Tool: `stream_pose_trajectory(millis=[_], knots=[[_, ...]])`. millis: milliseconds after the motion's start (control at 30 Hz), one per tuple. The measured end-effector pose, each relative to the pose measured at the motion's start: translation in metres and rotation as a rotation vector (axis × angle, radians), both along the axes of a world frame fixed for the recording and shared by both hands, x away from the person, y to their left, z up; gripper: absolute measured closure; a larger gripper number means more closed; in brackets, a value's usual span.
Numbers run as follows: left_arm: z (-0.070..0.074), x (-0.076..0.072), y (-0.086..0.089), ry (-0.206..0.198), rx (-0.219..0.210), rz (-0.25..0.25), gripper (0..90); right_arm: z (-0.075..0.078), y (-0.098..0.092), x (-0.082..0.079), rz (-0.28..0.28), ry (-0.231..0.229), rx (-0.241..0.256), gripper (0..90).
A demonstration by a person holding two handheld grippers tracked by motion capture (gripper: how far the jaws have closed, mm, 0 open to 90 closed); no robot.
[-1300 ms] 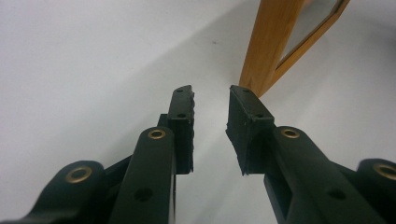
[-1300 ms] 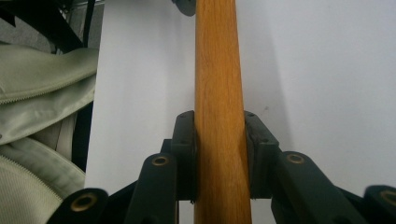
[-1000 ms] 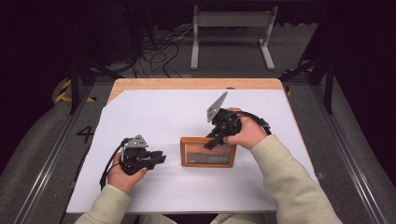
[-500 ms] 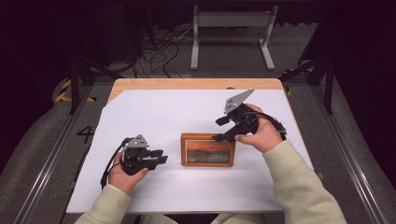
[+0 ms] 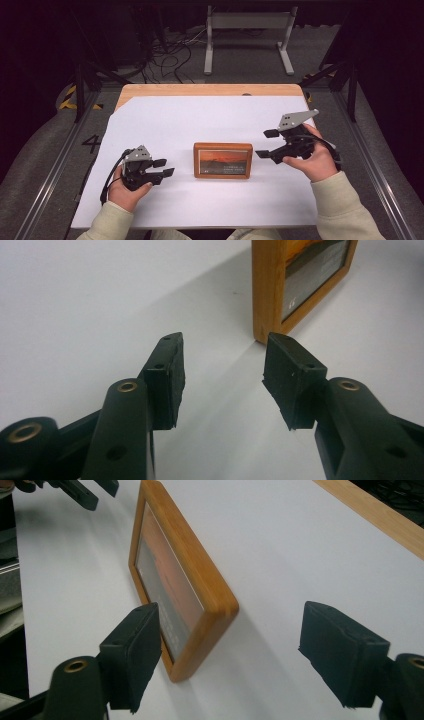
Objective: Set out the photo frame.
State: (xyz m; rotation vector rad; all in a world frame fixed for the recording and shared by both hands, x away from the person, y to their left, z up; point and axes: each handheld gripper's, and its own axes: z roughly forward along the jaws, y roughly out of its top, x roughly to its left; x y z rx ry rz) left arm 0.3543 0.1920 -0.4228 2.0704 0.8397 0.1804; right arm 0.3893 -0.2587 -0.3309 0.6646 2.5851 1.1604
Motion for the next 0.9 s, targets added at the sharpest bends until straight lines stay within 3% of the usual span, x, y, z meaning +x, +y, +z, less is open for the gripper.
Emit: stream_pose_trajectory(millis=[233,333,533,900], knots=[[0.000,-0.003,0.004,-0.028,0.005,-0.002,47.9,-0.012,-0.022,-0.015,-0.064,-0.011,0.030,25.5],[-0.002,-0.004,0.005,-0.022,0.003,0.004,46.9,-0.026,-0.032,-0.022,-0.107,-0.015,0.032,25.5],[-0.005,-0.001,0.009,-0.035,0.011,0.011,46.5,-0.056,-0.050,-0.032,-0.171,-0.016,0.084,25.3],[-0.019,0.006,0.009,-0.031,0.015,0.017,45.3,-0.103,-0.056,-0.035,-0.193,0.032,0.074,25.3]])
